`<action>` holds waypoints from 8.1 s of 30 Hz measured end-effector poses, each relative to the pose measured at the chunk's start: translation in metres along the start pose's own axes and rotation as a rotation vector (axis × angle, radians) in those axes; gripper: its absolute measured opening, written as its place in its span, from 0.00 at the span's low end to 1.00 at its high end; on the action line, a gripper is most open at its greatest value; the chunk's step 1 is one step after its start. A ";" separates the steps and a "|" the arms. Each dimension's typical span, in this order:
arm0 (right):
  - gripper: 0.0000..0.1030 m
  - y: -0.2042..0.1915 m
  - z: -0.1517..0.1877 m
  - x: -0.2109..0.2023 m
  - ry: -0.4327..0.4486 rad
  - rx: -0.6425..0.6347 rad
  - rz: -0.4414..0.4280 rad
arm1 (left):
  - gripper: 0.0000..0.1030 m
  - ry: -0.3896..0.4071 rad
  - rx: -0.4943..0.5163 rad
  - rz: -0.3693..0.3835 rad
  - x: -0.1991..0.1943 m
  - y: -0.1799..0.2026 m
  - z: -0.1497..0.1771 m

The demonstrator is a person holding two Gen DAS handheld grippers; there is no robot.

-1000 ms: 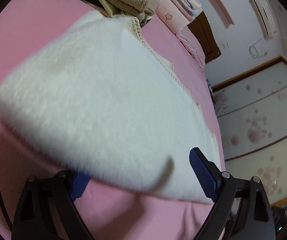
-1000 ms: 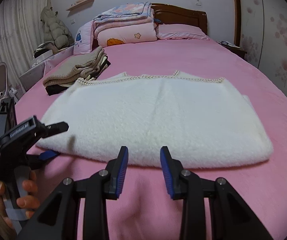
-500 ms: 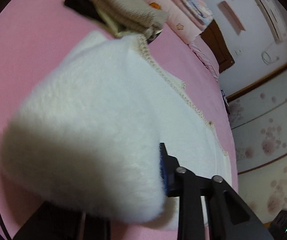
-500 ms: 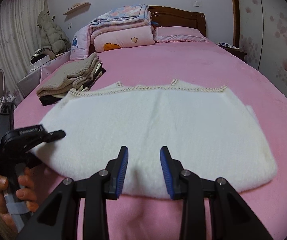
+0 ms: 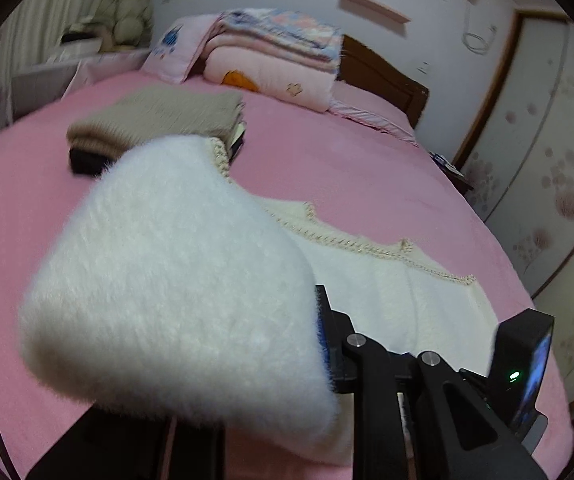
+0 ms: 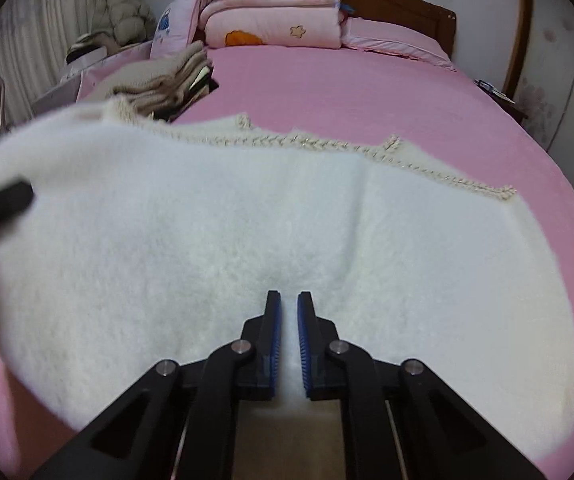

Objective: Fold large clothes

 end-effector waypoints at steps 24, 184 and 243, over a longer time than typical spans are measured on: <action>0.06 0.185 0.097 -0.064 -0.018 0.430 0.033 | 0.19 -0.291 0.596 0.129 0.116 0.227 0.093; 0.95 0.291 0.044 0.091 -0.370 0.432 -0.486 | 0.99 -0.774 -0.186 0.587 0.209 0.048 0.042; 0.38 -0.167 -0.364 0.132 -0.123 0.235 -0.488 | 0.78 -0.438 0.005 0.248 0.183 -0.329 -0.321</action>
Point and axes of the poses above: each gripper's, at about its wrist camera, not at the fingertips, and x roughly the way its jaws point, y to its right, z to its underside, the point moved 1 cm from there along x, roughly the way its jaws point, and after that the axes turned 12 degrees about z, right-handed, at the moved point
